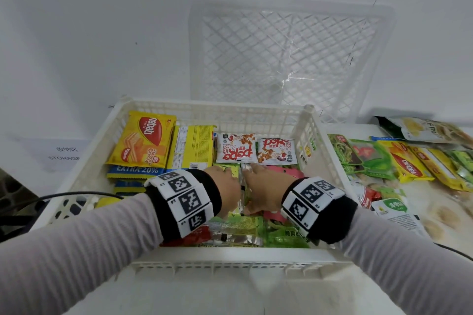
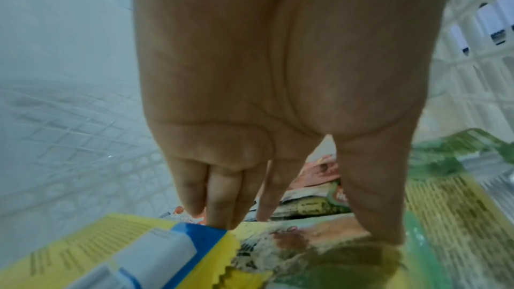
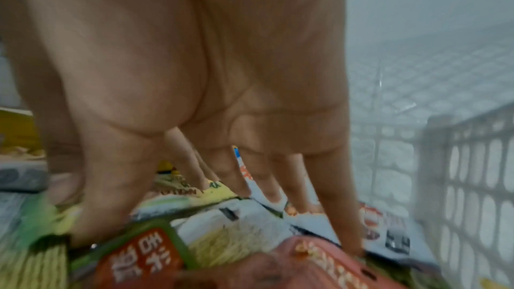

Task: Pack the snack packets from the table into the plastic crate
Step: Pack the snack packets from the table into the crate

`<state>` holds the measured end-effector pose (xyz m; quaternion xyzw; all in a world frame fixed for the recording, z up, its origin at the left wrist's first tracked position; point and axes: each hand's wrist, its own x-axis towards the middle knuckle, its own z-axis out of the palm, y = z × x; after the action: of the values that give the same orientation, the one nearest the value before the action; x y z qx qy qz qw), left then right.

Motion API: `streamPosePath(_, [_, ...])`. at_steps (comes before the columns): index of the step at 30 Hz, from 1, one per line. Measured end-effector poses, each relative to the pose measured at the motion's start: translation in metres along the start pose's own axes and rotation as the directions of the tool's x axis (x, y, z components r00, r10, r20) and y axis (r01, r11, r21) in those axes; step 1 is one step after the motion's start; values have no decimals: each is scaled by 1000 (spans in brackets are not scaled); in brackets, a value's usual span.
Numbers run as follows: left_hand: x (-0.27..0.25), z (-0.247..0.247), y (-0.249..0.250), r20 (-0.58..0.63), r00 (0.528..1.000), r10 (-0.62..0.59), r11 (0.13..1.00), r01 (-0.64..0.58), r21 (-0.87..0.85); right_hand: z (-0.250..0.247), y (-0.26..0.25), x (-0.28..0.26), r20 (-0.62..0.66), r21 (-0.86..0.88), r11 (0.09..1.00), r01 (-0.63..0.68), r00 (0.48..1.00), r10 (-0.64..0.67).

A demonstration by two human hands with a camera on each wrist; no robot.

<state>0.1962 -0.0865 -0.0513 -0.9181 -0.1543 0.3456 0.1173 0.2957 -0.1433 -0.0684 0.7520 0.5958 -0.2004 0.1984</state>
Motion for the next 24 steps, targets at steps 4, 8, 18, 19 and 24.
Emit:
streamPosePath(4, [-2,1,-8,-31,998,60,997,-61,-52,-5,0,-10,135,-131,990,-55,988,72])
streamPosePath(8, [-1,-3,-6,-23,999,44,995,-46,-86,-6,0,-12,246,-112,991,-71,965,97])
streamPosePath(18, [21,-38,-18,-144,990,-6,934,-46,-353,-36,27,15,-189,218,953,-211,949,254])
streamPosePath(19, [24,-38,-18,-129,992,-9,924,-41,-380,-32,25,19,-181,243,940,-240,941,287])
streamPosePath(24, [39,-30,-12,-51,994,-101,890,67,-452,-19,23,30,-89,312,900,-304,934,346])
